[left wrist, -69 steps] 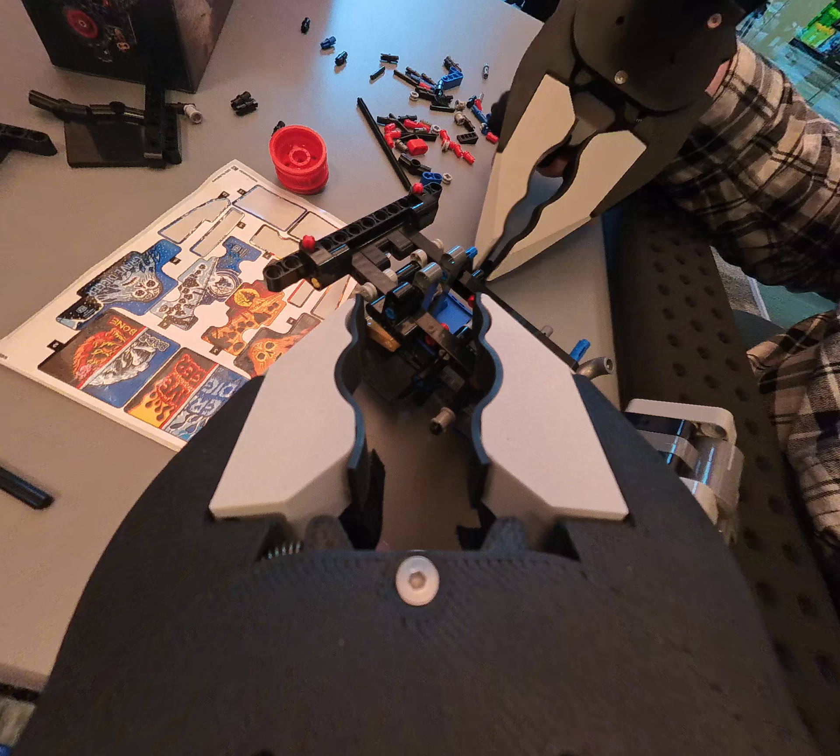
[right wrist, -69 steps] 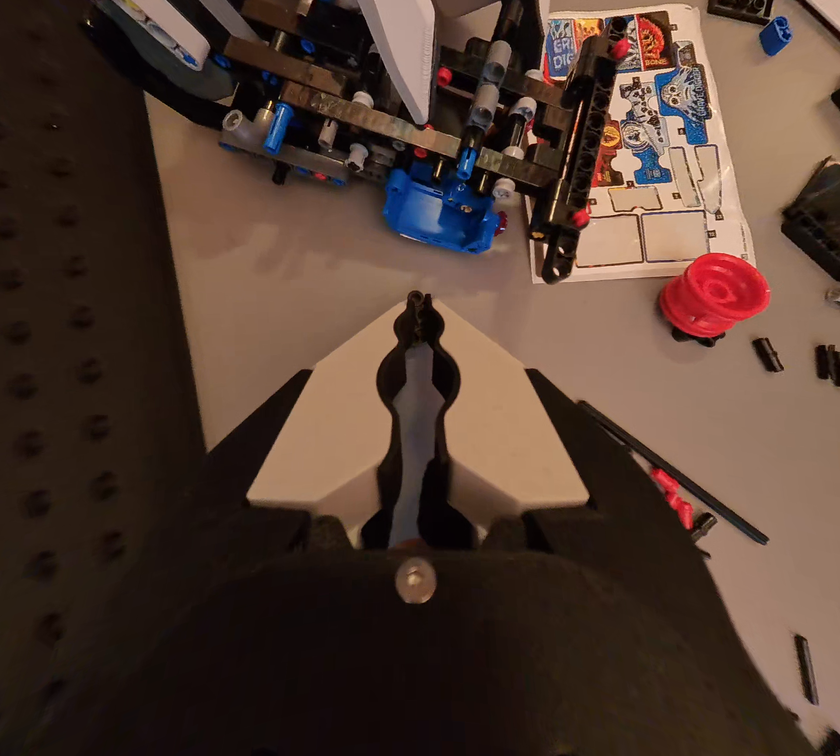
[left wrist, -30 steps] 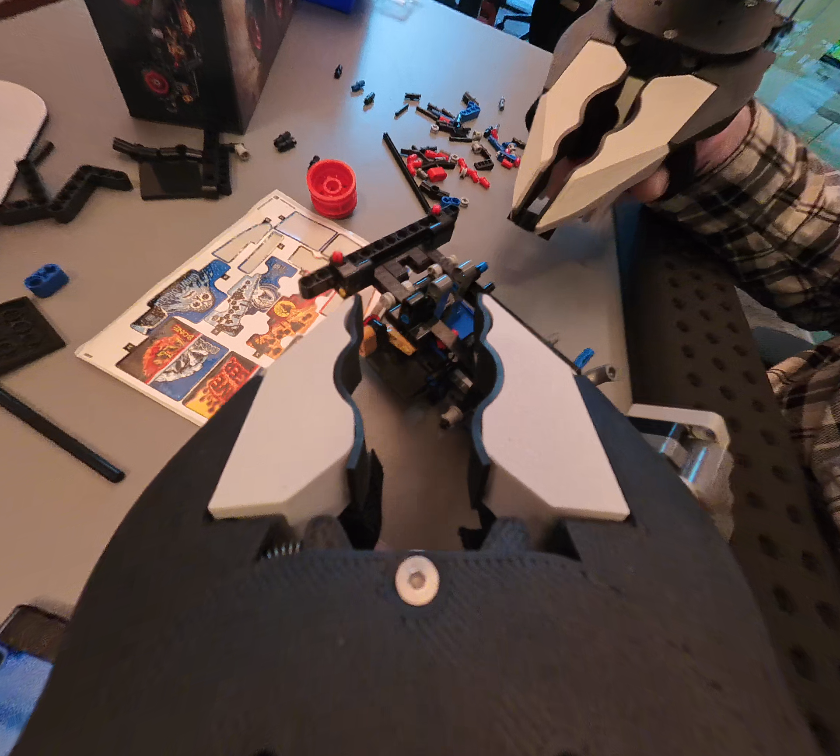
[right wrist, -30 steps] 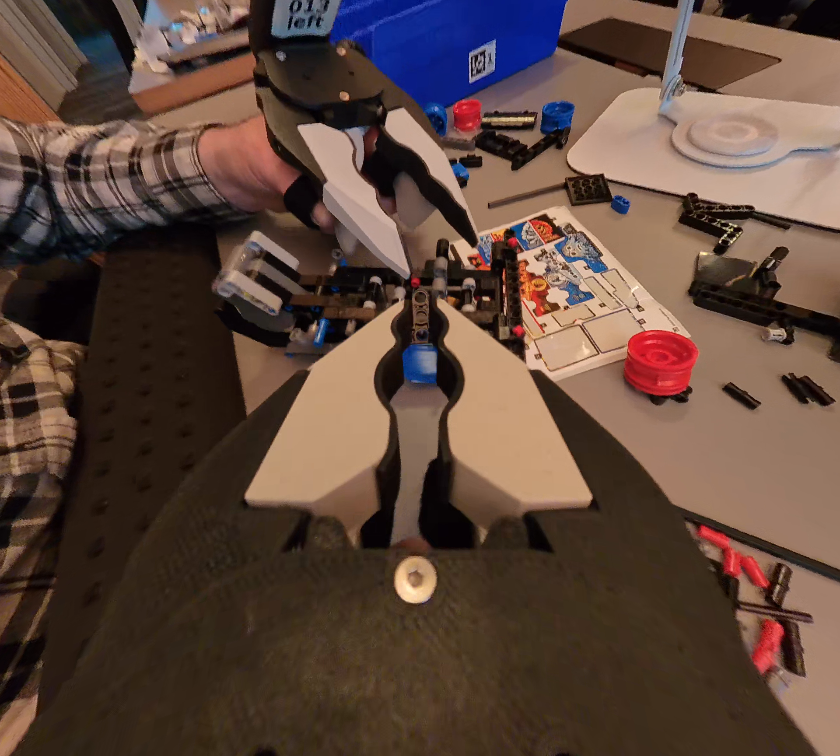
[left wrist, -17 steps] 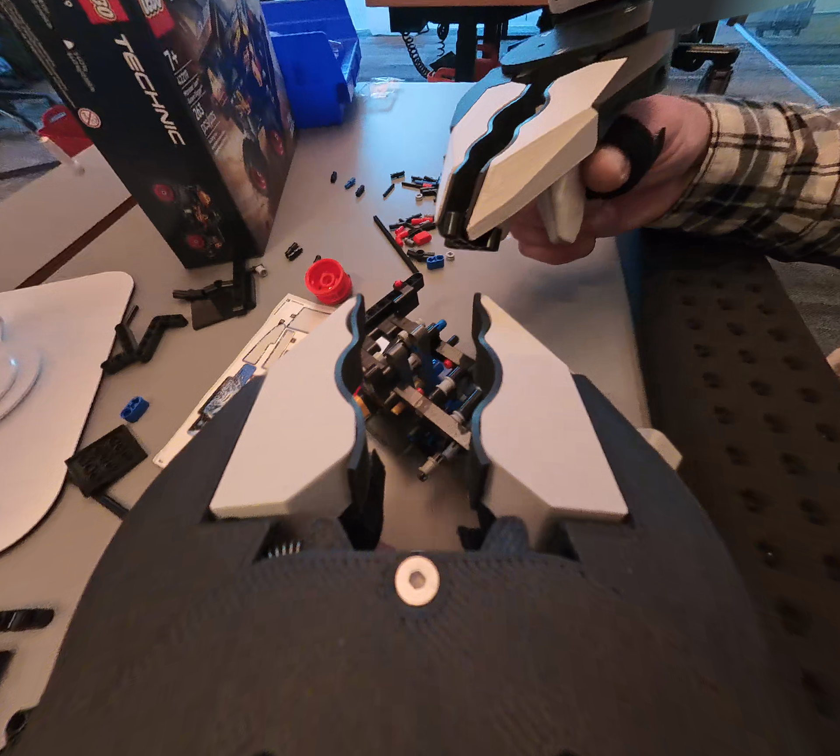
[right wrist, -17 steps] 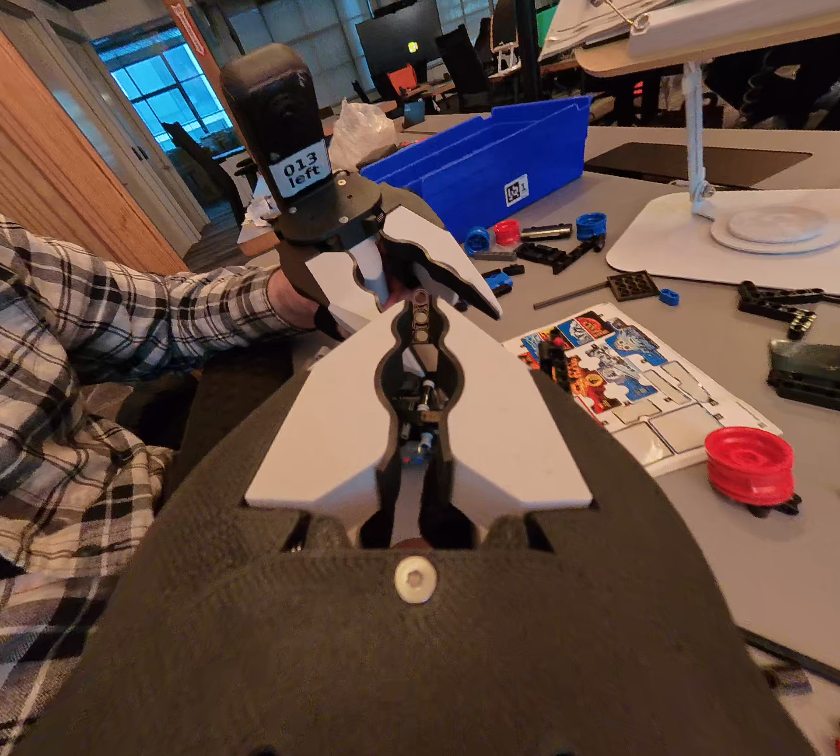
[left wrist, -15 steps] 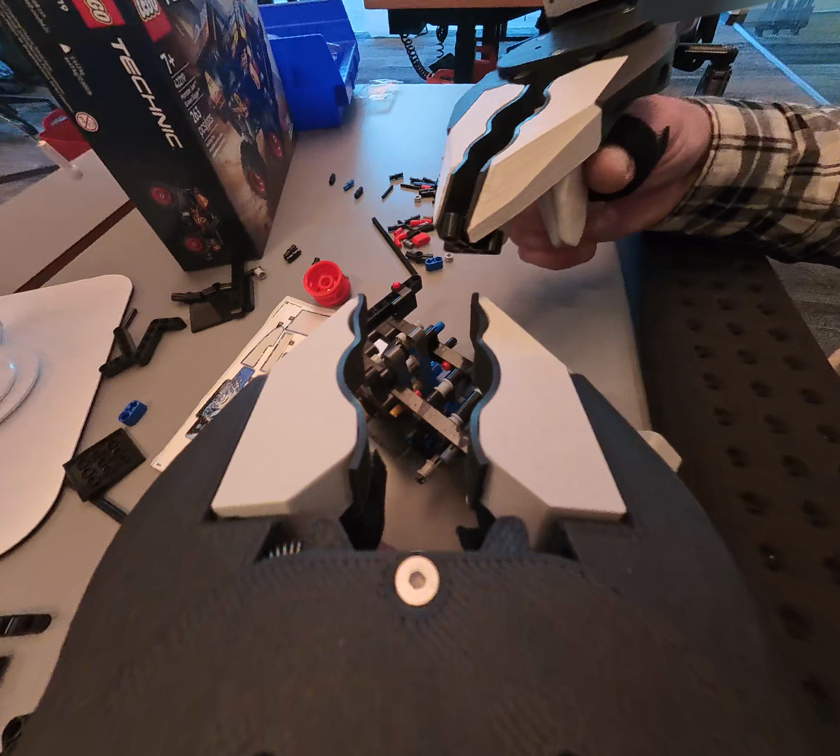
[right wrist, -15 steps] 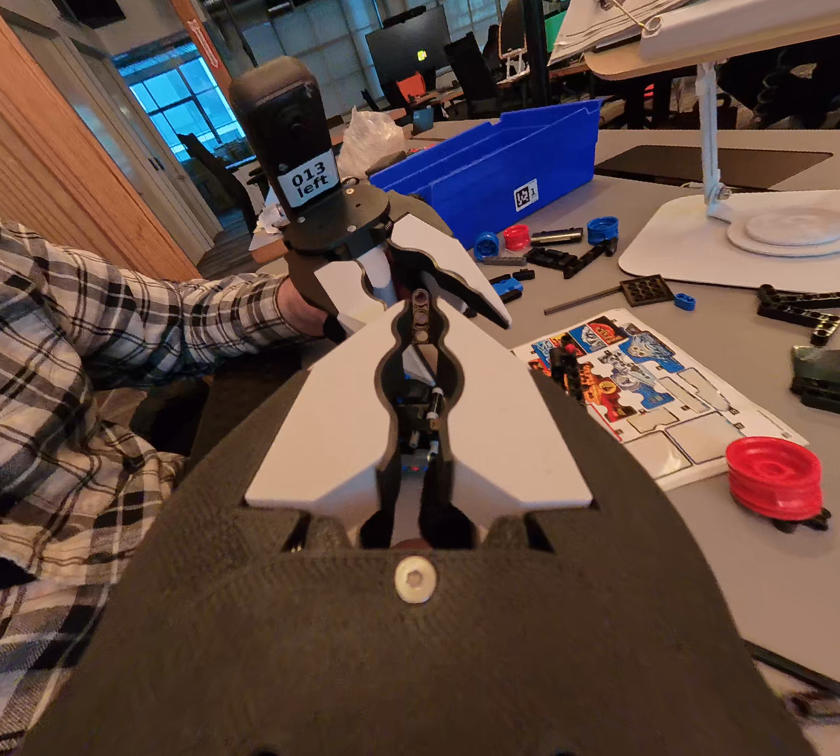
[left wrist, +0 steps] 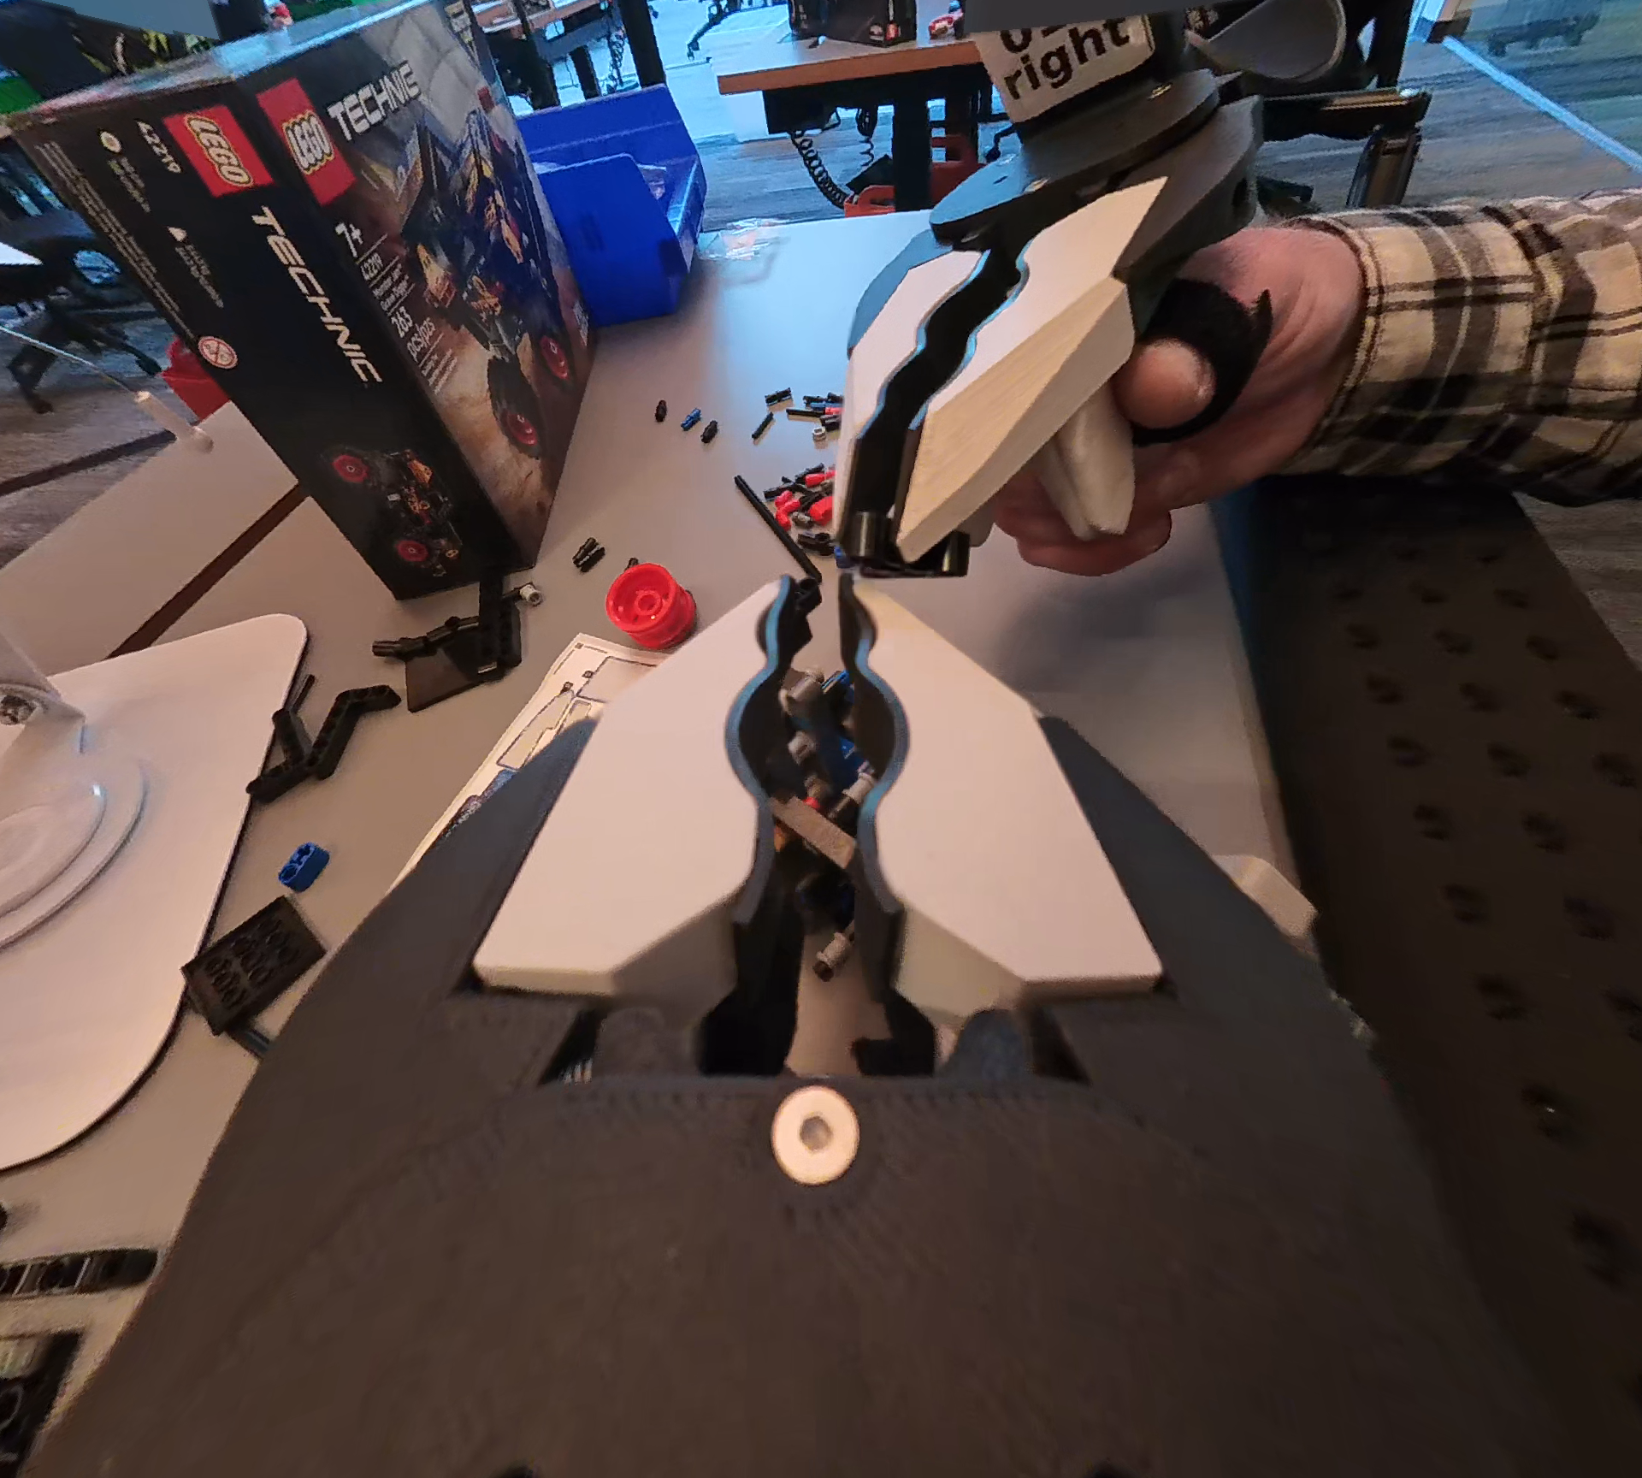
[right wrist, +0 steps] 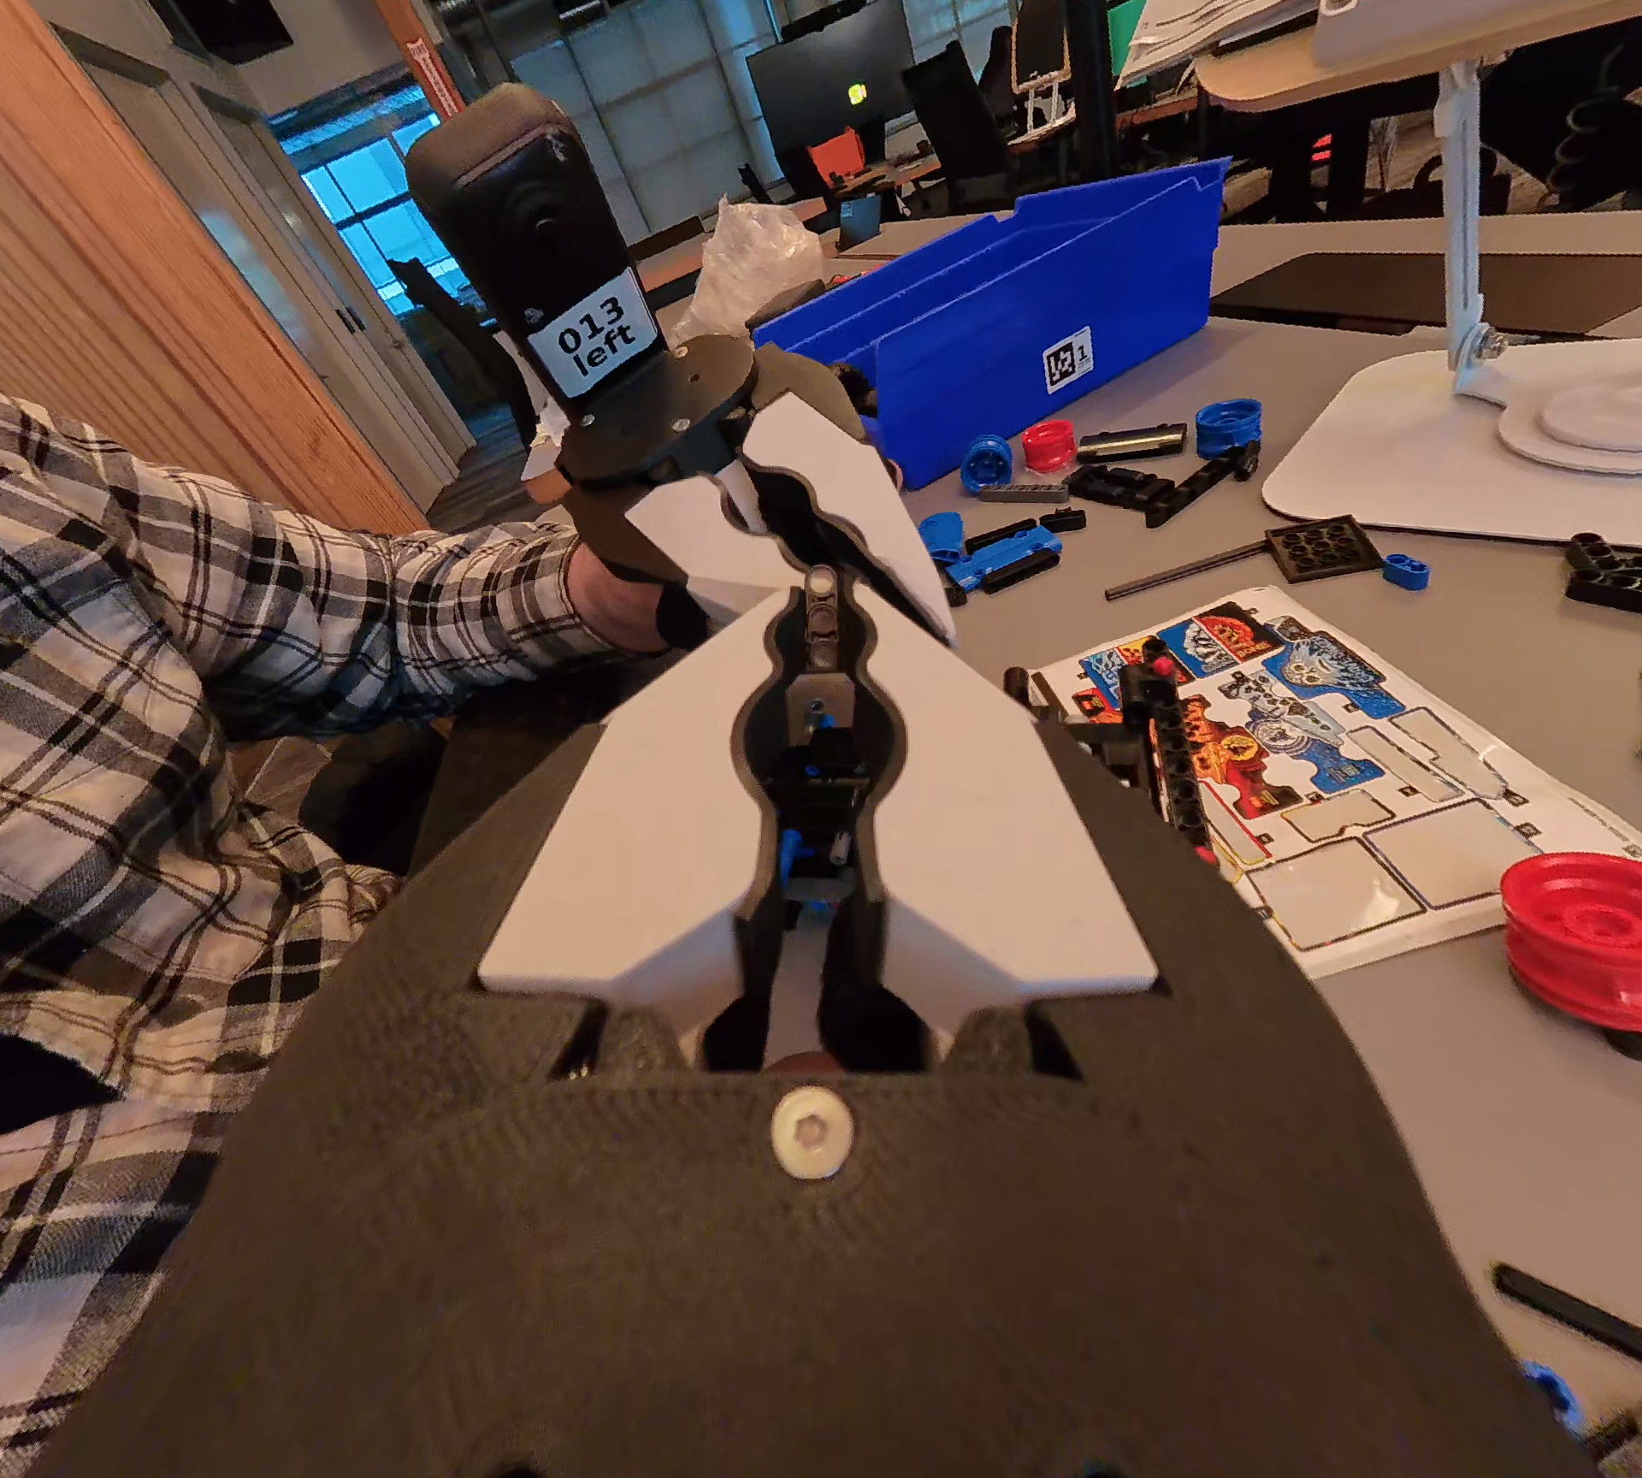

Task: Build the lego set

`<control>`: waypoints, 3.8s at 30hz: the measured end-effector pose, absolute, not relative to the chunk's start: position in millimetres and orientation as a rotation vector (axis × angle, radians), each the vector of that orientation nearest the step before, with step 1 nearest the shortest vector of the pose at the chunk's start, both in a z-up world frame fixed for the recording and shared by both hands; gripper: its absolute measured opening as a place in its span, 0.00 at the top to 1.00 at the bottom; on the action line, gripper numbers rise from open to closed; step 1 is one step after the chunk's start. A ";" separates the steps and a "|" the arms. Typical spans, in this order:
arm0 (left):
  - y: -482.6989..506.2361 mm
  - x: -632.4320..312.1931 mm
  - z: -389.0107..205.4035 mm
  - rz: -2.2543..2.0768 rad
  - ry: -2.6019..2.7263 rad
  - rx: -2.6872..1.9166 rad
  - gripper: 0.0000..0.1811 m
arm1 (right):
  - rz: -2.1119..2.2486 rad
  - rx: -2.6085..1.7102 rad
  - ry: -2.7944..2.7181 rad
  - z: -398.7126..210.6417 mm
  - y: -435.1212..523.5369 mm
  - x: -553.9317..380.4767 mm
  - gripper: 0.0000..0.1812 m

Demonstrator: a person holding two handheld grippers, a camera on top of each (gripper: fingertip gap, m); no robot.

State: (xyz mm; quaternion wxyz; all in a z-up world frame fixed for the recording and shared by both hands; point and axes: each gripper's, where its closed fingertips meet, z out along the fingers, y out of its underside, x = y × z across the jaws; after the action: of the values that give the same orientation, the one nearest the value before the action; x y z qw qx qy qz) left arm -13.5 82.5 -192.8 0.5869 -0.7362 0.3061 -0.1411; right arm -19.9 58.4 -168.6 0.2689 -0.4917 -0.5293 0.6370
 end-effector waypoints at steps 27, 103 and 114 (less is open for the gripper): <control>63.8 6.3 -189.2 -0.557 0.792 -1.674 0.89 | 1.680 -1.249 -1.470 -165.1 54.8 -15.7 0.97; 83.1 -36.5 -224.4 -0.638 0.547 -1.950 0.73 | 1.219 -1.459 -1.678 -236.9 91.0 -2.5 0.97; 86.3 -36.1 -245.8 -0.636 0.535 -2.035 0.74 | 1.218 -1.461 -1.670 -241.9 90.9 -9.1 0.97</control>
State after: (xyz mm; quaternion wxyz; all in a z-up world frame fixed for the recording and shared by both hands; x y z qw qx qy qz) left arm -36.1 86.3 -245.8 0.4544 -0.8247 0.2167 -0.2578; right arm -9.1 90.9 -241.9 0.3008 -0.5504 -0.6292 0.4589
